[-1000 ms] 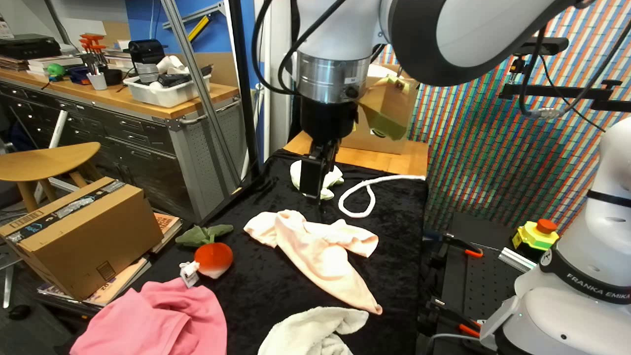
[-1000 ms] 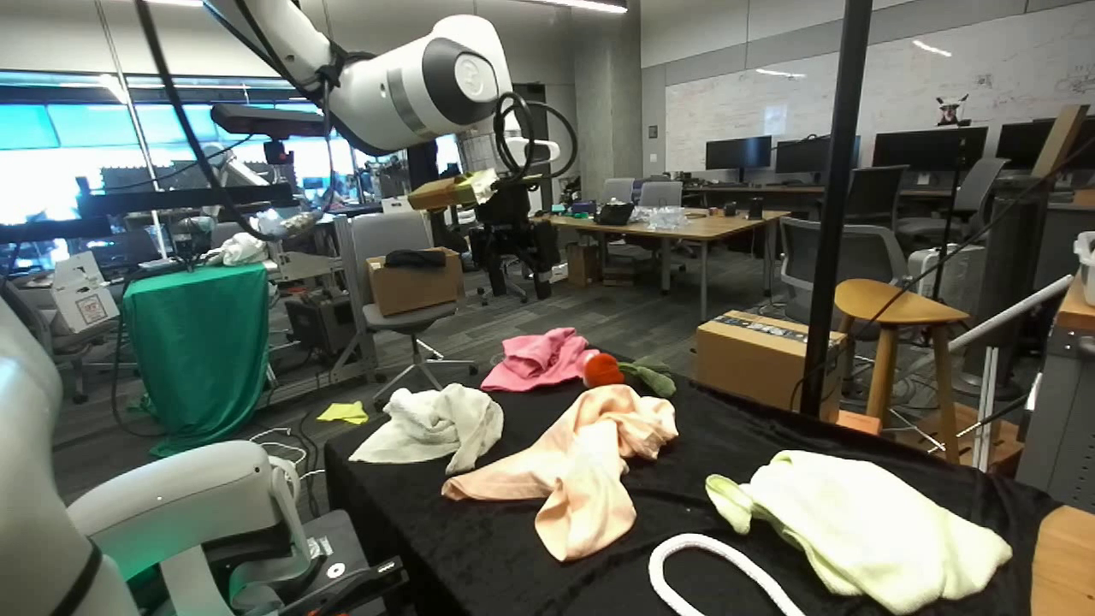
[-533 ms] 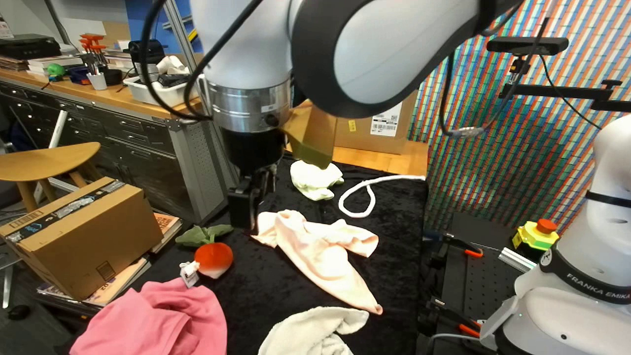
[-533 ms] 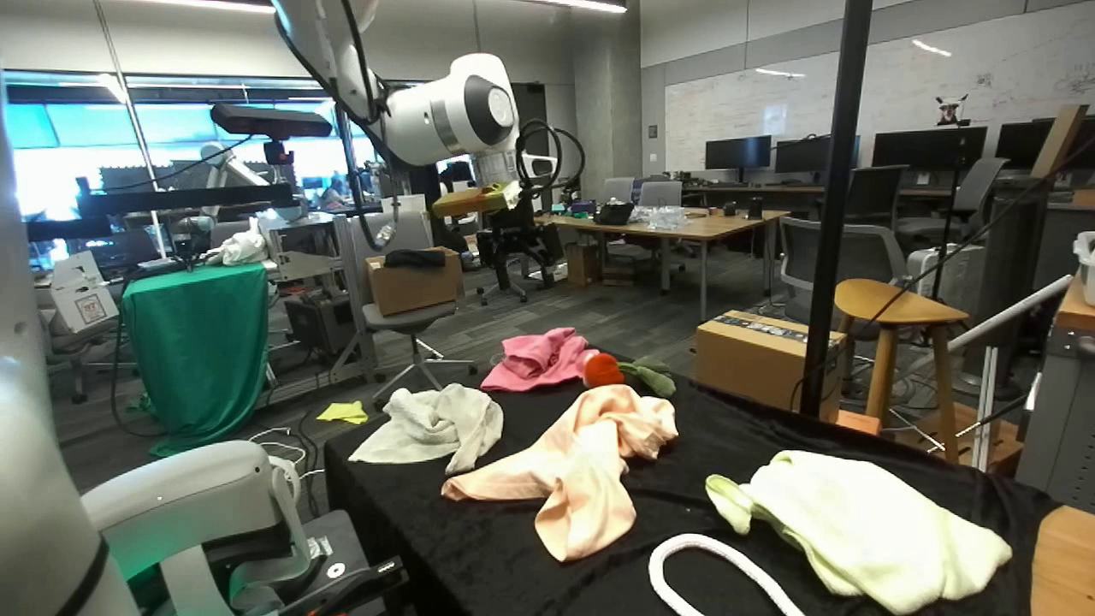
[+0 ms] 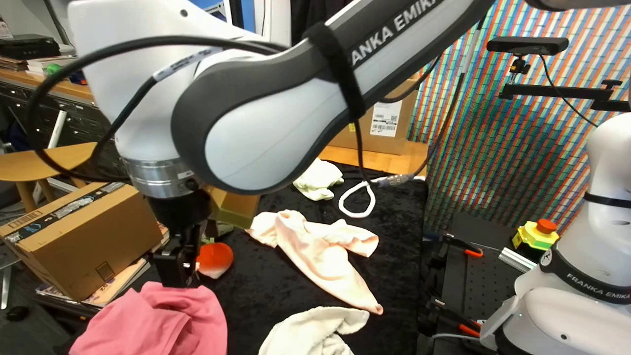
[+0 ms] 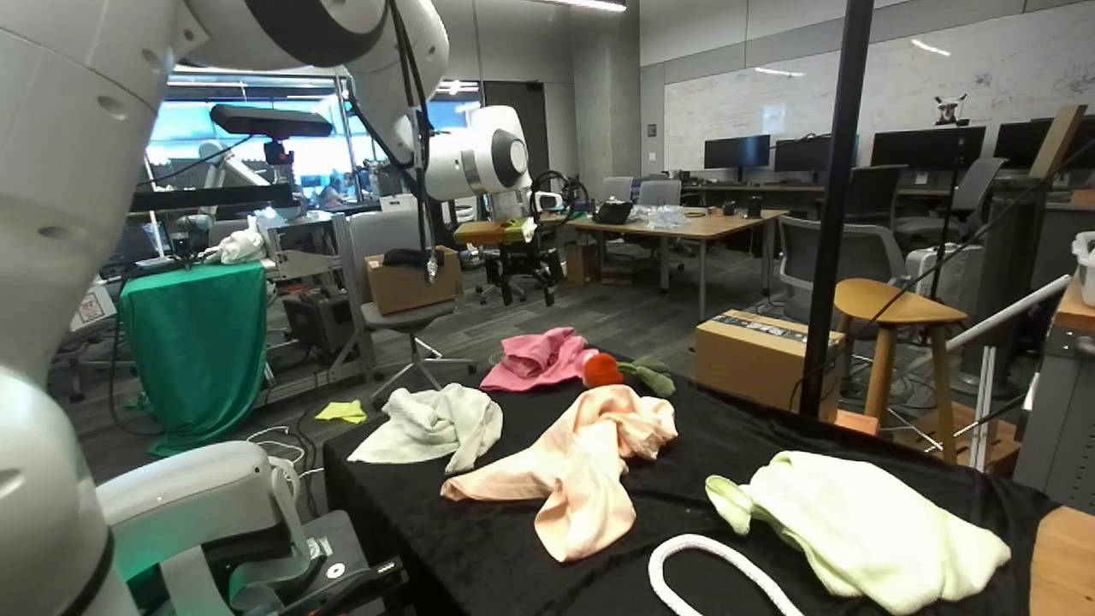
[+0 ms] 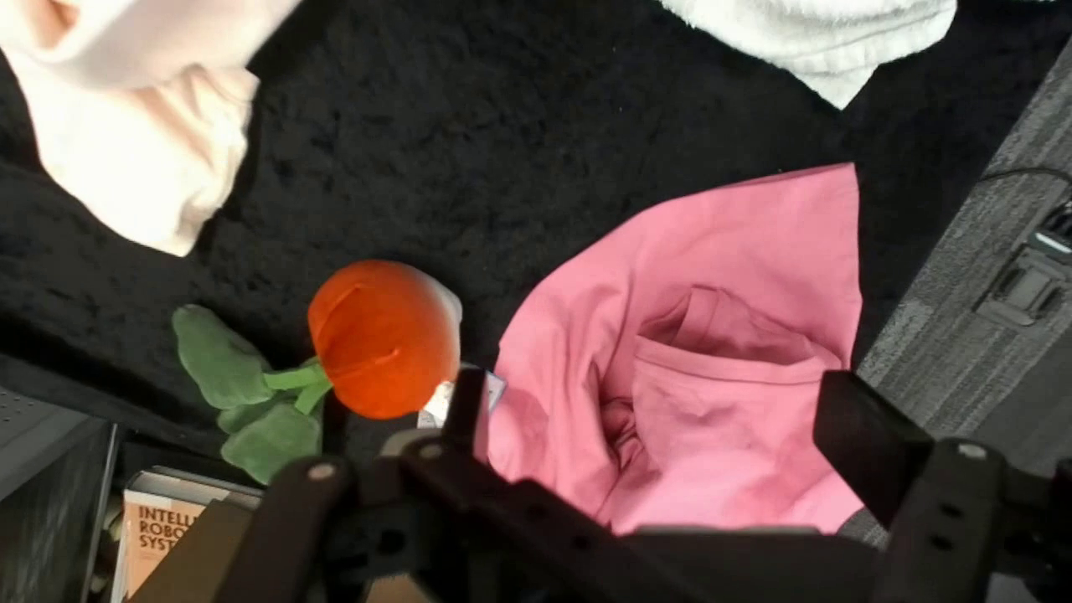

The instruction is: Pile the t-shirts, towels and radish on the right side of the table

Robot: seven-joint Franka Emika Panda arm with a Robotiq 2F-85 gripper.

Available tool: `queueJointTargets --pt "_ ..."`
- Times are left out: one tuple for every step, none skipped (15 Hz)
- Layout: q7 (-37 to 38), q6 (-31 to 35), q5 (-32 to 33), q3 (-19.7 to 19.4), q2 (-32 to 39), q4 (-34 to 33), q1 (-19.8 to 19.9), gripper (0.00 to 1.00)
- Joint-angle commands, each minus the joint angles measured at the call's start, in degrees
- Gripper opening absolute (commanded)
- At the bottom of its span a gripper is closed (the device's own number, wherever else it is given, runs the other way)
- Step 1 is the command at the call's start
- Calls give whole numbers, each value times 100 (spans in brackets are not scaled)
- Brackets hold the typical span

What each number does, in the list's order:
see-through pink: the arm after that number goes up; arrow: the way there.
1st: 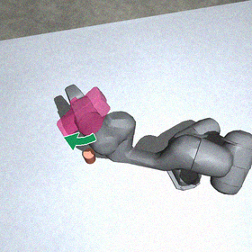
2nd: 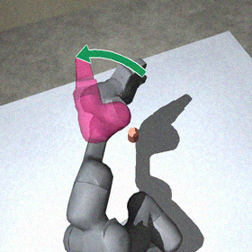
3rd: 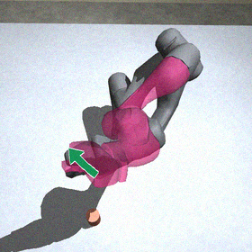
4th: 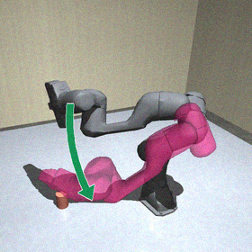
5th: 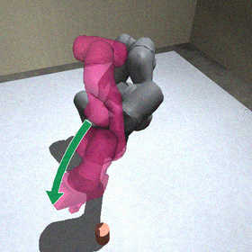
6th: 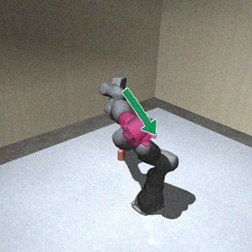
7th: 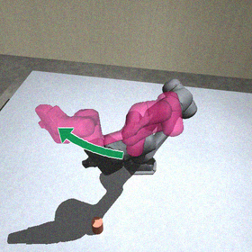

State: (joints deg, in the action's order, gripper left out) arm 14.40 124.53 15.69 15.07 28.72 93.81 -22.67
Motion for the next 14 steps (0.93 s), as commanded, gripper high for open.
queueJointTargets --pt "-245 36 1 -225 755 -932 -305 100" --pt "-313 102 -33 -245 891 -1065 -340 100" --pt "-387 201 -85 -245 1033 -1196 -361 100" --pt "-463 346 -151 -233 1180 -1304 -364 100" --pt "-534 479 -215 -217 1307 -1403 -365 100" --pt "-613 626 -297 -185 1414 -1481 -353 100" --pt "-686 772 -390 -161 1530 -1551 -338 100" --pt "-782 895 -487 -132 1629 -1612 -319 100" --pt "-882 1006 -615 -89 1721 -1665 -290 100" --pt "-993 1100 -745 -49 1800 -1695 -257 100" --pt "-1086 1161 -863 -22 1877 -1738 -236 100" --pt "-1196 1196 -998 20 1951 -1777 -199 100" --pt "-1258 1229 -1093 28 2012 -1806 -185 100" --pt "-1314 1230 -1178 33 2055 -1825 -169 100"
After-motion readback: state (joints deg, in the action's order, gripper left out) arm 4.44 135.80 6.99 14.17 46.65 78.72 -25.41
